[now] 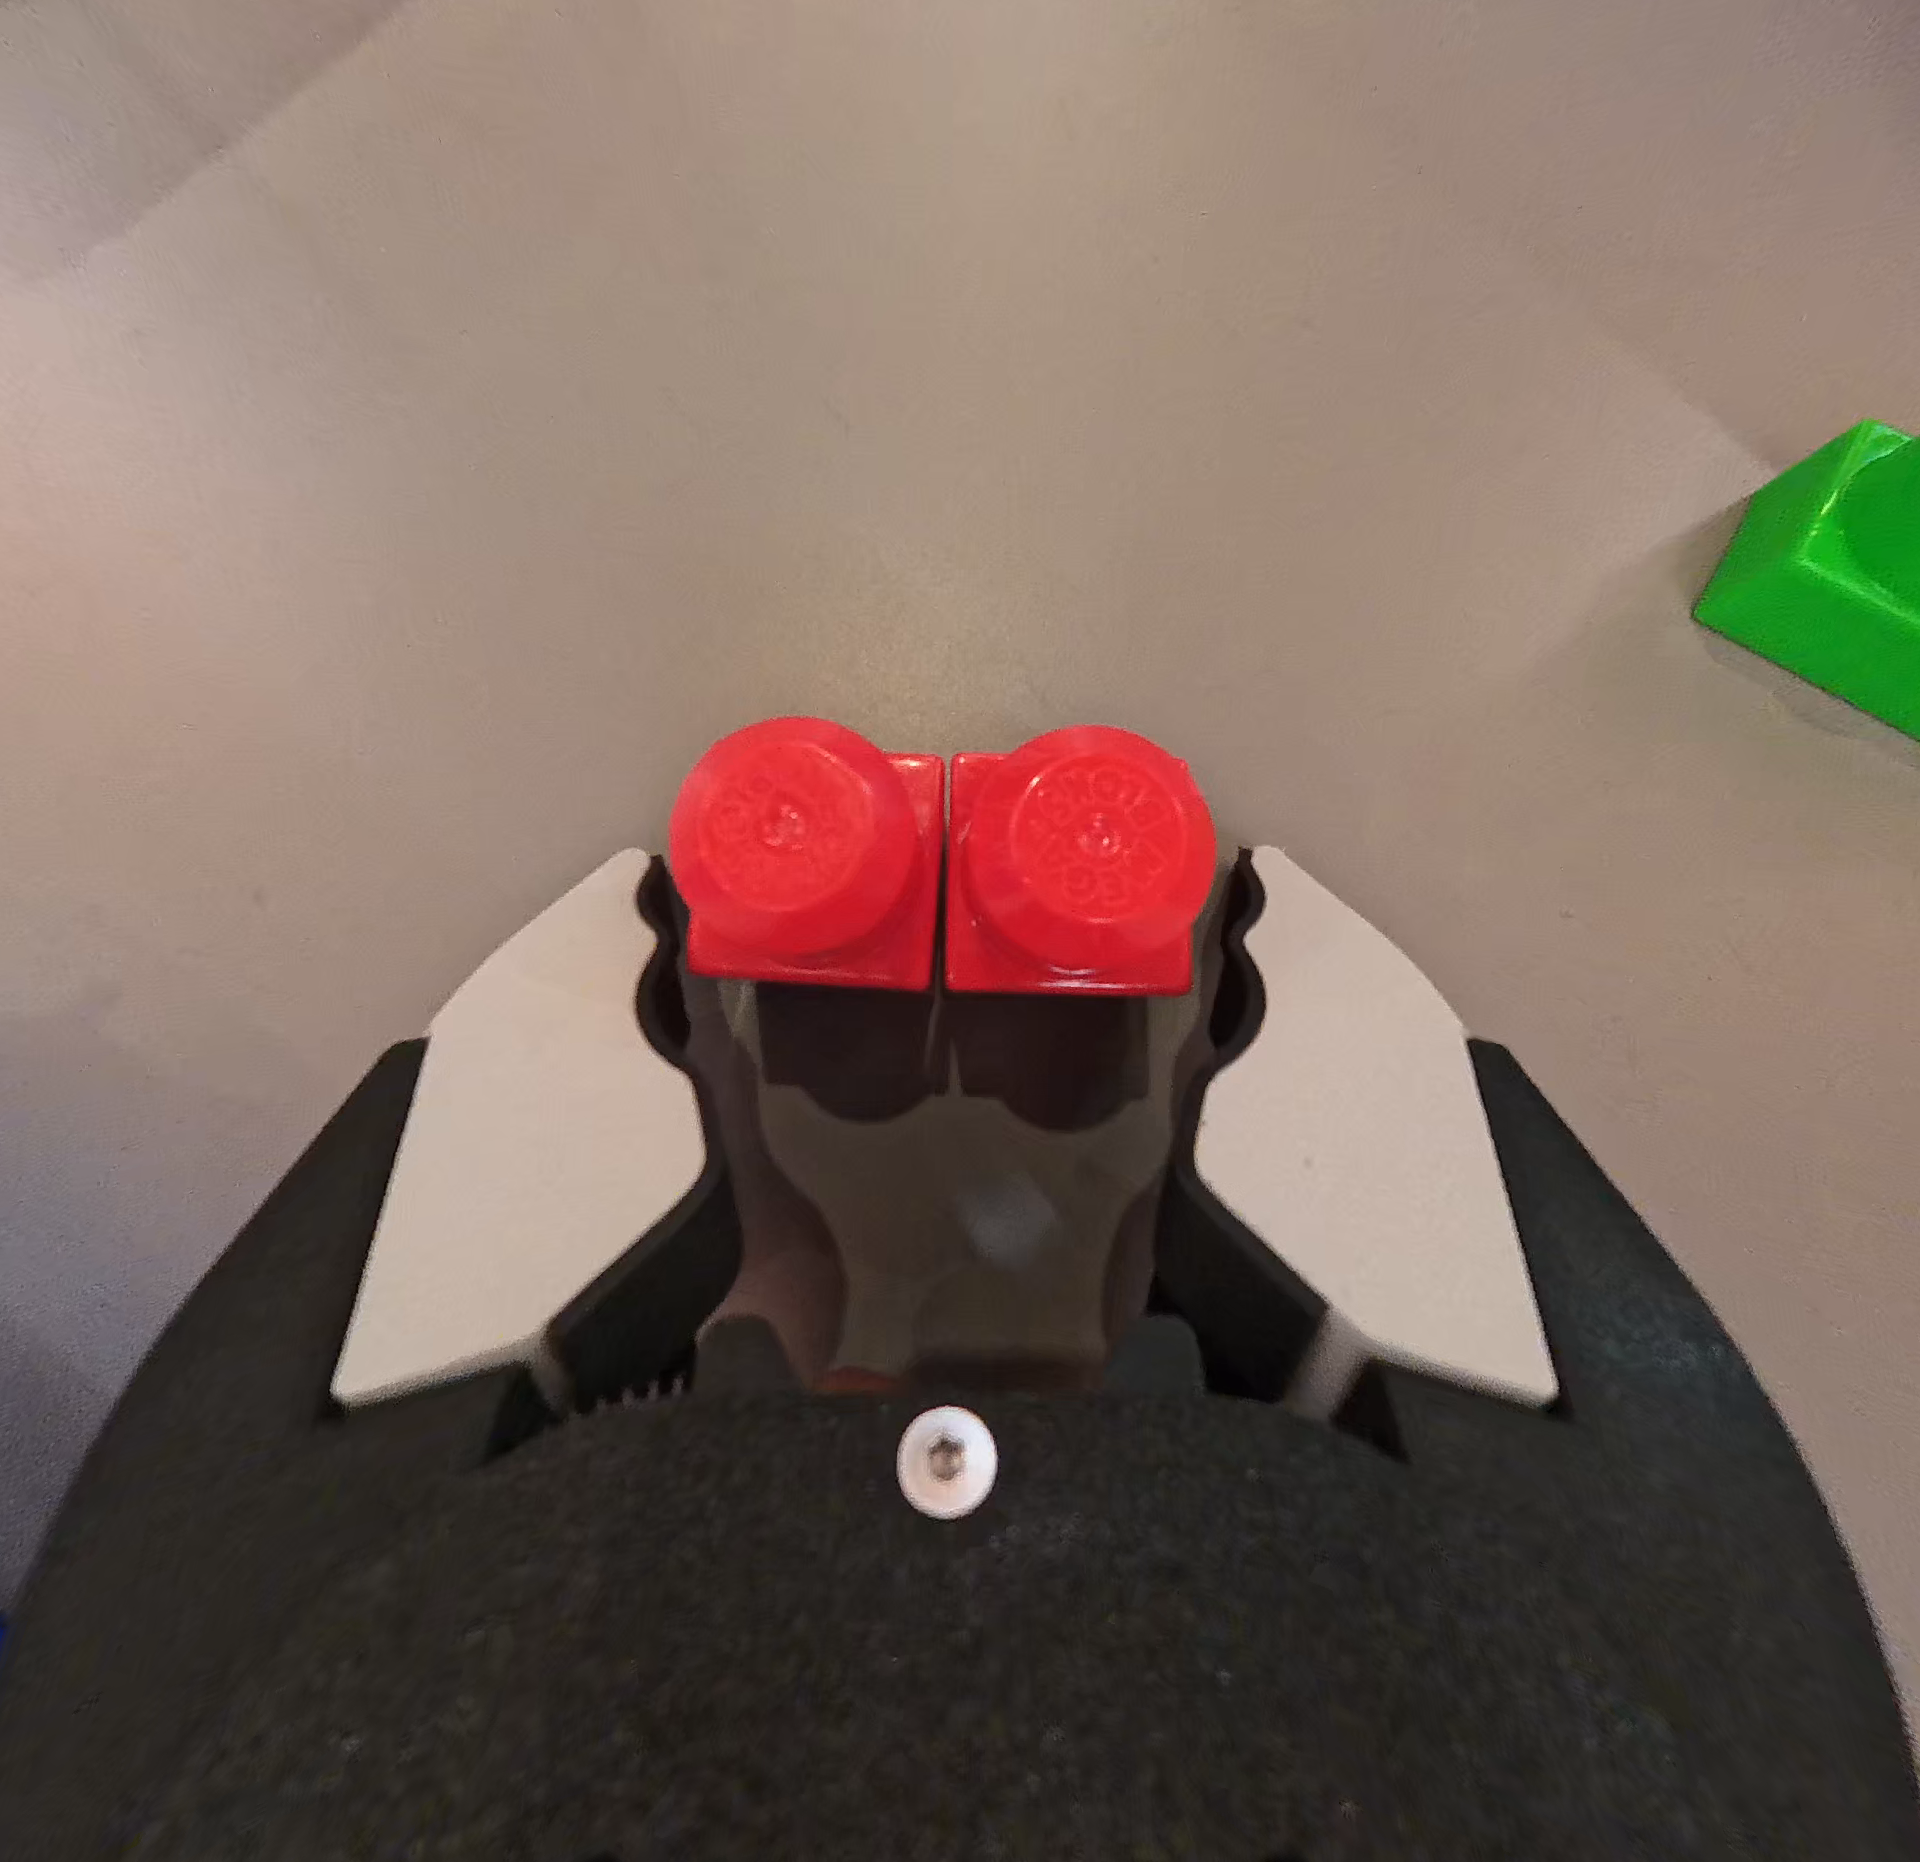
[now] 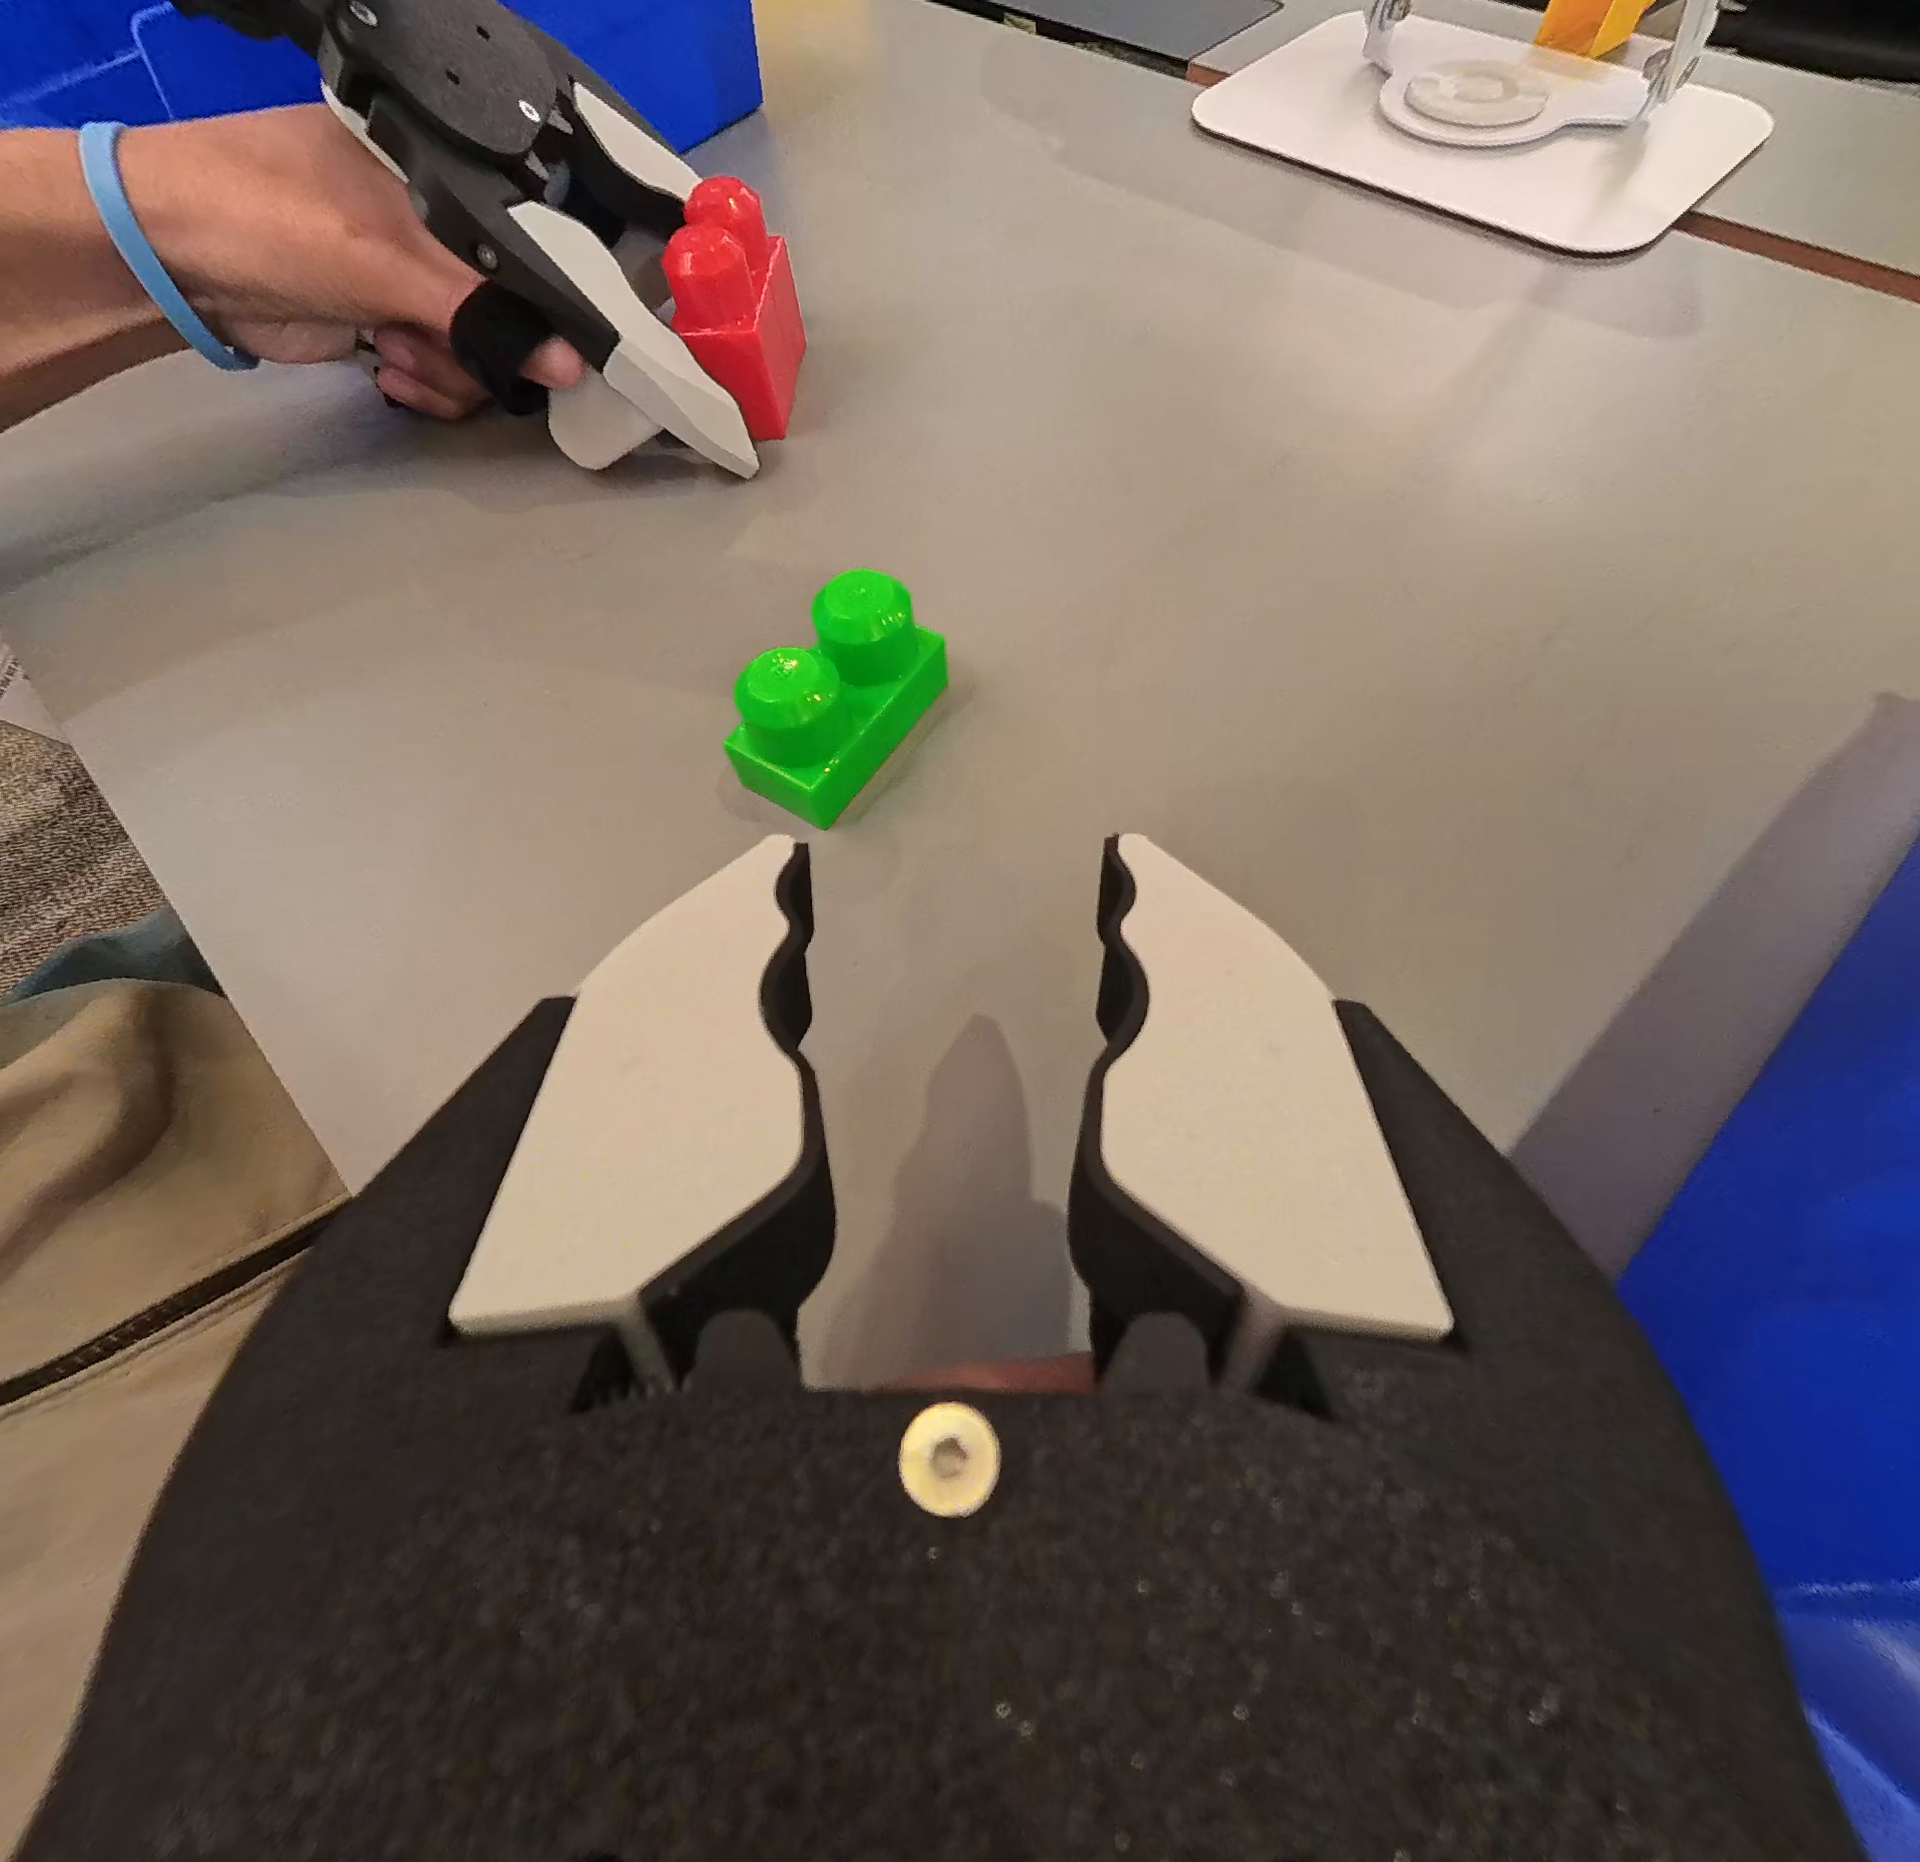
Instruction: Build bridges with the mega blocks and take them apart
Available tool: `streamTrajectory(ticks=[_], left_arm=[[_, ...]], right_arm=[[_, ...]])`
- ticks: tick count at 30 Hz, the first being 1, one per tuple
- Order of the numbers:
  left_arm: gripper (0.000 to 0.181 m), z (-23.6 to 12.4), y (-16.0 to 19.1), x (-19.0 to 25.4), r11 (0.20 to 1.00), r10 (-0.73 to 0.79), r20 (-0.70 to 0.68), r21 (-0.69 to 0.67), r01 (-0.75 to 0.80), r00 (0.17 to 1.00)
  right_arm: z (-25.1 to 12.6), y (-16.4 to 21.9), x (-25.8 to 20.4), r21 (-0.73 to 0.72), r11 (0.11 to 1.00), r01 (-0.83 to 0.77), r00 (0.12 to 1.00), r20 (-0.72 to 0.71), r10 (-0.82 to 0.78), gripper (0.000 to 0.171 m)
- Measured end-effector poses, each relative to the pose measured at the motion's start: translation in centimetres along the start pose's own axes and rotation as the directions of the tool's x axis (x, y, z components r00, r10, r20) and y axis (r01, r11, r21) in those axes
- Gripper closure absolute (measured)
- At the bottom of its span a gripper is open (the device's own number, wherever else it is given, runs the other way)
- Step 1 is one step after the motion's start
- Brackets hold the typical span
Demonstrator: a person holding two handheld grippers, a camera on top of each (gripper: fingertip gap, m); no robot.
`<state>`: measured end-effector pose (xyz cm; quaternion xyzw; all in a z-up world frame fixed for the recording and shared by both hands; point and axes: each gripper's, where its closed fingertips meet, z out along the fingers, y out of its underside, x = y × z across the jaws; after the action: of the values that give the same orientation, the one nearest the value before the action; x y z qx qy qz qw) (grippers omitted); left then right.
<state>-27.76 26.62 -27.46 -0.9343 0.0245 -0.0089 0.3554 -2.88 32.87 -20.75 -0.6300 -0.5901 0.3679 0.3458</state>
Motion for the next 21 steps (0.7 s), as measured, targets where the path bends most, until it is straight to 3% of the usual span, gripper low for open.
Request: streamTrajectory(ticks=[21], left_arm=[[0.092, -0.20, 0.04, 0.71, 1.000, 0.022, -0.019, 0.008, -0.021, 1.000]], right_arm=[[-0.07, -0.11, -0.12, -0.001, 1.000, 0.005, 1.000, 0.001, -0.005, 0.118]])
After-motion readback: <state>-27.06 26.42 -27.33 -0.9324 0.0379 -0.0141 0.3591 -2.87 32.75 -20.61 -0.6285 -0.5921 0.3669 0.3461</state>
